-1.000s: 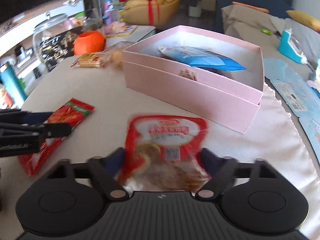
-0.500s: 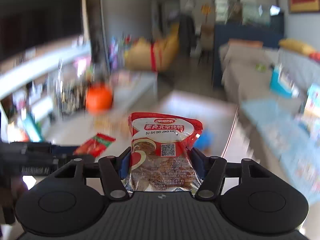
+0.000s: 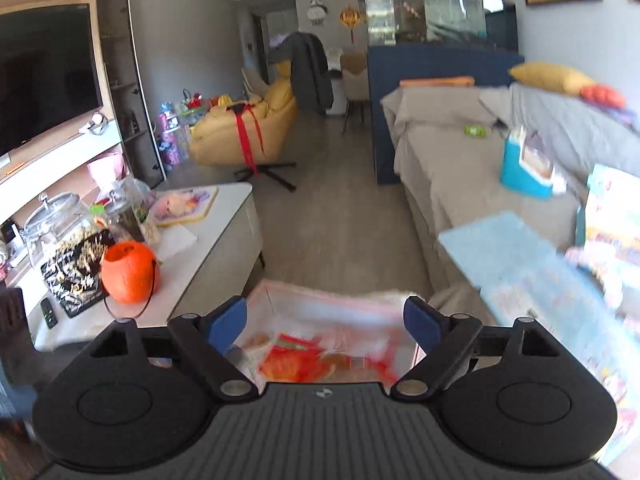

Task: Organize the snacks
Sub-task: 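Carry both red packets over the pink box and open both grippers, then reach left toward the round bread bun while right approaches the yellow biscuit packet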

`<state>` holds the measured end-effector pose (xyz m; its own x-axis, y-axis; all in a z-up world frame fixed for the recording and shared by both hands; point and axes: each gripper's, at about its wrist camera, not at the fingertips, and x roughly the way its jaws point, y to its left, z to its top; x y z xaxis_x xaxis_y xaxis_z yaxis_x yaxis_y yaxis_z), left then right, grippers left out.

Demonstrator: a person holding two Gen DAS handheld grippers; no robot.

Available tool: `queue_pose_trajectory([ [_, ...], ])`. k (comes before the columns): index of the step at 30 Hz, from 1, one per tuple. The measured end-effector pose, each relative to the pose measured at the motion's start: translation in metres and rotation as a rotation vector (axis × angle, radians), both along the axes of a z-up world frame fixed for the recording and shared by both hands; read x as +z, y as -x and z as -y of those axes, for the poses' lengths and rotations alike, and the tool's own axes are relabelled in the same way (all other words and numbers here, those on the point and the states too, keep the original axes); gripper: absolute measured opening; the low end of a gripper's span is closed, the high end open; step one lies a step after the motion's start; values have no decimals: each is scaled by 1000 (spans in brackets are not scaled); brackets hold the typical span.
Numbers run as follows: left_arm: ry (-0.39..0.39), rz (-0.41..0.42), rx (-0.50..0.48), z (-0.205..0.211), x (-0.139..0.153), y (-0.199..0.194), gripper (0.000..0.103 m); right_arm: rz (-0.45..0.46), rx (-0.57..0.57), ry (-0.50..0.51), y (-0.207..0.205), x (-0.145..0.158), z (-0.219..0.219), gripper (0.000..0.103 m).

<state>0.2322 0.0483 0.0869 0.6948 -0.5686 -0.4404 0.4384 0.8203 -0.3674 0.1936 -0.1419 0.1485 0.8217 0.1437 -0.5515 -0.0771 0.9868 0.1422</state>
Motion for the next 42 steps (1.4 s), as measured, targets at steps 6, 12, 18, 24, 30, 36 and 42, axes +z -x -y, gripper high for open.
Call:
queue_pose_trajectory([
  [6,-100,-9,233,-66,-7,-22,52,-26,0,-27,23,-39,3,86],
  [12,-208,-146,139,-62,-49,-47,52,-32,102,15,50,-67,-30,86],
  [18,-236,-139,74,-59,-58,-10,43,-53,173,88,60,-71,-63,86],
  [24,-210,-165,58,-76,-61,67,37,-37,234,112,69,-67,-83,86],
  [30,-163,-218,171,-113,-64,127,23,-55,350,103,46,-61,-130,86],
  [36,-184,-245,319,-149,-59,144,24,-154,435,41,-33,-63,-206,86],
  [42,-206,-253,333,-155,-56,151,24,-343,365,38,-107,-114,-257,86],
])
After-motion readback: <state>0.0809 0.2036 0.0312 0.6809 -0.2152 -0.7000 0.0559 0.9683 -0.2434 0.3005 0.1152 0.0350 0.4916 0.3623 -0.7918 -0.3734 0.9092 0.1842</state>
